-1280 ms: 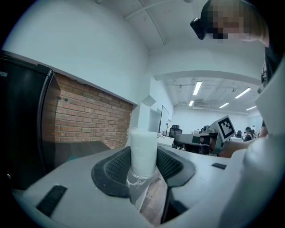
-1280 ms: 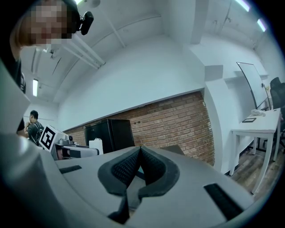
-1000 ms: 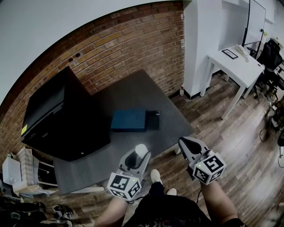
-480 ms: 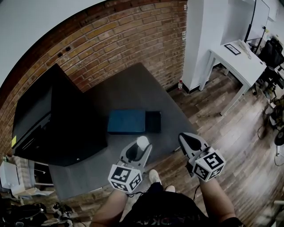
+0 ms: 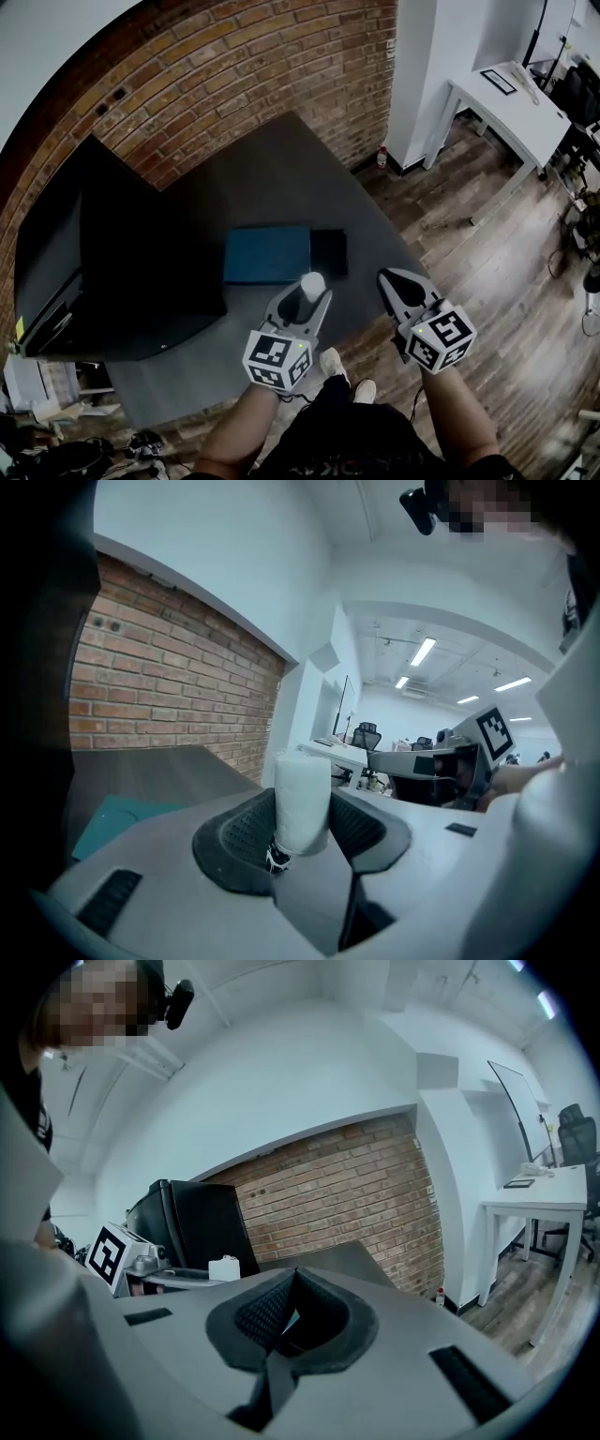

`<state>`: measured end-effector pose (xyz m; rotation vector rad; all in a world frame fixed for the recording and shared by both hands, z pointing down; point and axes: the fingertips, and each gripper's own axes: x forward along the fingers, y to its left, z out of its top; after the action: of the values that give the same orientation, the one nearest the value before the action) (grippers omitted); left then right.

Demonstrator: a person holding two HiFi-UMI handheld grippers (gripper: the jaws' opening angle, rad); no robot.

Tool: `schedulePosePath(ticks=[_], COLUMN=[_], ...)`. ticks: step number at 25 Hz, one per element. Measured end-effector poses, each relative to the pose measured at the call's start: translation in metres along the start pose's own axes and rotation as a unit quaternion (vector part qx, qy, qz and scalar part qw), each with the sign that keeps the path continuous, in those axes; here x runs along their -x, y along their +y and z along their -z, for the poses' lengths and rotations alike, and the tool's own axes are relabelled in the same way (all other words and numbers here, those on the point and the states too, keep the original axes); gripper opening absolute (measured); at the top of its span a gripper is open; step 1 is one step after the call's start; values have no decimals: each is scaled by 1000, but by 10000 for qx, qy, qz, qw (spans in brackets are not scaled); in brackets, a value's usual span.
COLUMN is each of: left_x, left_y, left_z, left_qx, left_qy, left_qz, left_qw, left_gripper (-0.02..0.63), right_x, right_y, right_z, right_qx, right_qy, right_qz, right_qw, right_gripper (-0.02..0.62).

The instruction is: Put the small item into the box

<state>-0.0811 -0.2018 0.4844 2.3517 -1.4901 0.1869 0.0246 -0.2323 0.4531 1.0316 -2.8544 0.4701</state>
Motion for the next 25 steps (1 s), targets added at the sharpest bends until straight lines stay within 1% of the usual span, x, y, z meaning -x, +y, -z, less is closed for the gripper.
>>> schedulePosePath(ticks=[7,11,20,25], left_x=[-36,-57,-102,-120], left_y=[21,31,49,56], left_z=[7,17,55,70], left_qx=[51,80,225,131], left_qy=[168,340,952,1249], left_qz=[94,152,191,125], left_qw=[9998,9993,9950,9920], left_gripper=[196,196,196,196], right_x=[-27,-40,-61,-68], right_y=[-10,-20,-34,-40], right_z=[12,22,40,45], right_qx=[-80,-155,-333,-389], right_qy=[212,321,452,493], right_qz=[118,204,362,421], right_qw=[9997,9992,9978,9971], right_gripper=[18,18,18,18])
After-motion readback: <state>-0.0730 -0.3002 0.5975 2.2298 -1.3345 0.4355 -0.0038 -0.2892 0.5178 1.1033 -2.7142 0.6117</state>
